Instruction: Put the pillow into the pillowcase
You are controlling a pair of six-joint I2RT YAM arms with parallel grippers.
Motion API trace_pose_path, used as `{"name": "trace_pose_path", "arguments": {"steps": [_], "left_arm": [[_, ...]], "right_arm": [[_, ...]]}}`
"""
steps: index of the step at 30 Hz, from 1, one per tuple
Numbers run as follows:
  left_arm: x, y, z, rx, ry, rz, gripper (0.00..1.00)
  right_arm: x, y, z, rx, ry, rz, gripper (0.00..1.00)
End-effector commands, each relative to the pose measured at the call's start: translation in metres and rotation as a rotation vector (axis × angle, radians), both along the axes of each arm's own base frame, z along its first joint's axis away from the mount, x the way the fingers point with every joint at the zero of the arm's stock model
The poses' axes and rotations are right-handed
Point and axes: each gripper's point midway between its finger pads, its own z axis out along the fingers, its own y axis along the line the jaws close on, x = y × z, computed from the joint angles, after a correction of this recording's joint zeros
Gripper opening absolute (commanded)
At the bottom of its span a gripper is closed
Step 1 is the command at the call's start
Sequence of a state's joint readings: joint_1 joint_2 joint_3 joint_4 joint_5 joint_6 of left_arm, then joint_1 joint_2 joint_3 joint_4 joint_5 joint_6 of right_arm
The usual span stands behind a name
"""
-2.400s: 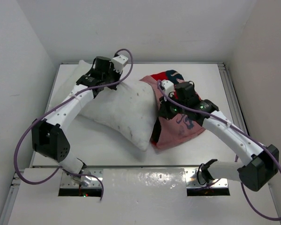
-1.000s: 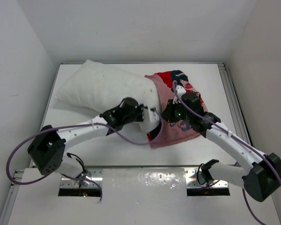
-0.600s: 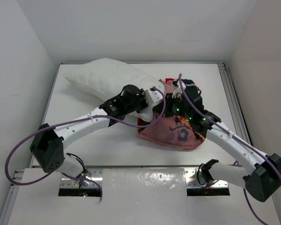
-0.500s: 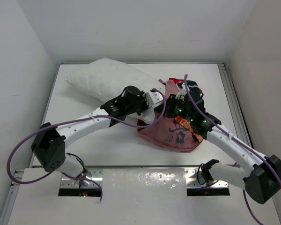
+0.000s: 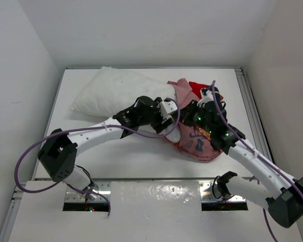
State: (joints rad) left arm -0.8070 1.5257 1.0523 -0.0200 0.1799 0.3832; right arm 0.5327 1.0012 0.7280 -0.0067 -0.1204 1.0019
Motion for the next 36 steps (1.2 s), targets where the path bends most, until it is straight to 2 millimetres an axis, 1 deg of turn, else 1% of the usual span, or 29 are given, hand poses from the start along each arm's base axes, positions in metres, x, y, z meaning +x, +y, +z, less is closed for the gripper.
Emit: {"name": "trace_pose_path", "arguments": {"steps": [1,2,3,4,5,7,8,9,10,11,12,13,14,15,16,17,18,19,20,21,22,23,25,27,28,29,31,34,36], "left_arm": [[-0.008,-0.016,0.014,-0.063,0.014,-0.059,0.75],[-0.007,-0.013,0.023,-0.035,-0.014,-0.083,0.81],[-0.007,-0.01,0.028,-0.019,-0.034,-0.111,0.93],[-0.013,-0.005,0.023,0.026,-0.026,-0.143,0.95],[-0.015,-0.002,0.031,0.064,-0.101,-0.205,1.0],[-0.027,0.001,0.028,0.102,-0.145,-0.309,1.0],[-0.03,0.003,0.02,0.145,-0.204,-0.379,1.0],[-0.038,-0.001,0.015,0.149,-0.23,-0.445,1.0],[-0.034,-0.009,0.018,0.132,-0.3,-0.469,1.0],[-0.03,-0.018,0.006,0.125,-0.354,-0.479,1.0],[-0.032,-0.017,0.001,0.135,-0.346,-0.479,1.0],[-0.024,-0.027,-0.008,0.133,-0.366,-0.478,1.0],[-0.023,-0.031,-0.016,0.155,-0.371,-0.491,1.0],[-0.018,-0.034,-0.02,0.173,-0.375,-0.487,1.0],[-0.015,-0.034,-0.039,0.205,-0.352,-0.492,1.0],[-0.012,-0.033,-0.046,0.224,-0.36,-0.497,1.0],[-0.008,-0.03,-0.054,0.246,-0.357,-0.488,1.0],[-0.007,-0.029,-0.066,0.271,-0.349,-0.497,0.98],[-0.004,-0.027,-0.071,0.282,-0.339,-0.491,0.87],[0.002,-0.027,-0.071,0.279,-0.338,-0.461,0.77],[0.008,-0.029,-0.072,0.258,-0.296,-0.403,0.65],[0.013,-0.029,-0.069,0.251,-0.285,-0.369,0.32],[0.024,-0.03,-0.062,0.224,-0.244,-0.289,0.01],[0.038,-0.024,-0.053,0.211,-0.246,-0.199,0.0],[0.039,-0.023,-0.052,0.196,-0.229,-0.17,0.0],[0.044,-0.019,-0.049,0.191,-0.228,-0.136,0.0],[0.046,-0.019,-0.047,0.177,-0.213,-0.105,0.0],[0.048,-0.023,-0.045,0.164,-0.216,-0.104,0.0],[0.048,-0.027,-0.043,0.153,-0.218,-0.106,0.0]], "right_arm": [[-0.005,-0.01,0.032,0.007,-0.067,-0.043,0.0],[-0.005,-0.016,0.026,-0.023,-0.056,-0.061,0.0],[-0.008,-0.024,0.016,-0.068,-0.03,-0.069,0.0],[-0.007,-0.032,0.014,-0.104,-0.043,-0.082,0.0],[-0.007,-0.038,0.013,-0.12,-0.044,-0.091,0.0],[-0.004,-0.052,0.005,-0.193,-0.03,-0.098,0.0],[-0.003,-0.053,0.01,-0.207,-0.038,-0.082,0.12],[-0.003,-0.057,0.004,-0.245,-0.022,-0.063,0.34],[0.002,-0.063,-0.006,-0.307,-0.008,-0.042,0.64],[0.0,-0.073,-0.009,-0.368,0.021,-0.022,0.91],[-0.003,-0.075,-0.014,-0.389,0.066,-0.019,0.97],[-0.001,-0.089,-0.014,-0.431,0.088,-0.043,0.99],[-0.005,-0.097,-0.021,-0.454,0.124,-0.054,0.99],[-0.014,-0.105,-0.029,-0.473,0.156,-0.054,0.99],[-0.023,-0.113,-0.047,-0.479,0.197,-0.067,0.99],[-0.032,-0.117,-0.047,-0.463,0.182,-0.073,0.99],[-0.038,-0.116,-0.051,-0.435,0.182,-0.064,0.88],[-0.047,-0.118,-0.068,-0.406,0.232,-0.074,0.73],[-0.054,-0.115,-0.069,-0.371,0.229,-0.07,0.51],[-0.057,-0.107,-0.07,-0.31,0.238,-0.049,0.11],[-0.064,-0.104,-0.086,-0.286,0.276,-0.034,0.07],[-0.068,-0.101,-0.093,-0.269,0.292,-0.027,0.07],[-0.07,-0.101,-0.108,-0.239,0.316,-0.05,0.2],[-0.064,-0.101,-0.11,-0.206,0.299,-0.077,0.31],[-0.064,-0.101,-0.121,-0.199,0.311,-0.083,0.51],[-0.053,-0.098,-0.117,-0.173,0.254,-0.089,0.56],[-0.049,-0.091,-0.131,-0.131,0.252,-0.064,0.71],[-0.029,-0.081,-0.128,-0.103,0.21,-0.033,0.72],[-0.023,-0.083,-0.139,-0.146,0.244,-0.035,0.71]]}}
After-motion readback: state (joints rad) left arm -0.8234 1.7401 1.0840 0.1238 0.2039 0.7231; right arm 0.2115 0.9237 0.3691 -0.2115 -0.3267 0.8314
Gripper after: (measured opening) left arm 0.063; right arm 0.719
